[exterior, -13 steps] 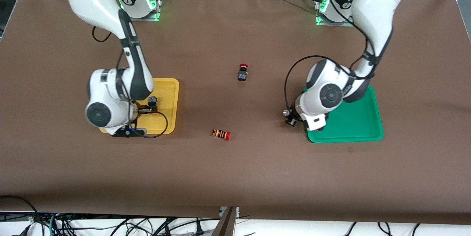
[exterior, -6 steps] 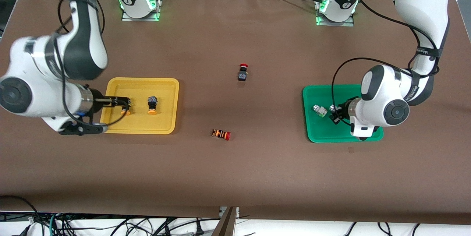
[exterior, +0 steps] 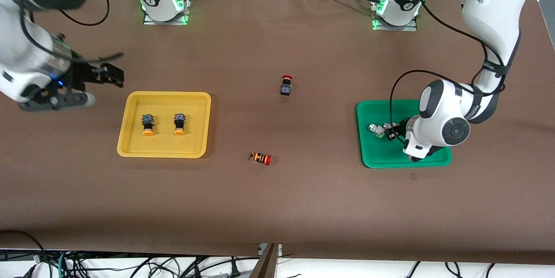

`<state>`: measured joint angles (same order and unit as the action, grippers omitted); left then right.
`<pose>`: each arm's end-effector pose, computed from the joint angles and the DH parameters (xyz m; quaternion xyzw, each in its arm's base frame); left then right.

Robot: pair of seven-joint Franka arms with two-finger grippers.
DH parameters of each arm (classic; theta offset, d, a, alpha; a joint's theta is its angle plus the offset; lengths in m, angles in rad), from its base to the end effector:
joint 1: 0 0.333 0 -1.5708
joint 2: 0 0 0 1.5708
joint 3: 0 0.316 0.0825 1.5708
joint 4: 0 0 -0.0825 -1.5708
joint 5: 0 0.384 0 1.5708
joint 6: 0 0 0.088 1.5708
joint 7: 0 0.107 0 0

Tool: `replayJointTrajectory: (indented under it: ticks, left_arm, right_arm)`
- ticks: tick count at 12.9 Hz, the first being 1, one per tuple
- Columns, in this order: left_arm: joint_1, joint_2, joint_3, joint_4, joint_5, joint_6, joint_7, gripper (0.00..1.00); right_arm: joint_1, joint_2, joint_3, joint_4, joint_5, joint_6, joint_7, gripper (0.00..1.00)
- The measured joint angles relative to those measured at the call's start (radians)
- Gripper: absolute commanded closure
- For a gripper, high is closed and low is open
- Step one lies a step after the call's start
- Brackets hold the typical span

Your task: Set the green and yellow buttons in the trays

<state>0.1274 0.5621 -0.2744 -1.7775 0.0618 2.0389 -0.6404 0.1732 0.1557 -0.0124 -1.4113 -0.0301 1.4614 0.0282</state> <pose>0.6211 -0.0777 0.2318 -0.9611 -0.2340 0.1469 0.0078 0.5833 0.0917 0.6007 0.9963 0.0653 -0.0510 0.0209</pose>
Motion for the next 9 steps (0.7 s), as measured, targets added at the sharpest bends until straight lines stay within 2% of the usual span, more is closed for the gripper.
replayJointTrajectory:
  ticks: [2, 4, 7, 9]
  left_arm:
    - [0.01, -0.073, 0.002, 0.041, 0.0, -0.04, 0.067, 0.0]
    - [0.032, -0.155, 0.002, 0.087, 0.0, -0.113, 0.141, 0.0]
    - [0.054, -0.242, 0.003, 0.197, 0.001, -0.318, 0.224, 0.0]
    - [0.047, -0.297, 0.043, 0.247, 0.001, -0.383, 0.316, 0.0]
  right_arm:
    - [-0.019, -0.075, 0.0, -0.015, 0.0, -0.001, -0.003, 0.0]
    - [-0.024, -0.103, 0.0, -0.027, 0.0, -0.005, -0.004, 0.0]
    - [-0.027, -0.084, 0.0, -0.041, 0.0, -0.01, -0.004, 0.0]
    - [-0.029, -0.071, 0.0, -0.041, 0.0, -0.01, -0.004, 0.0]
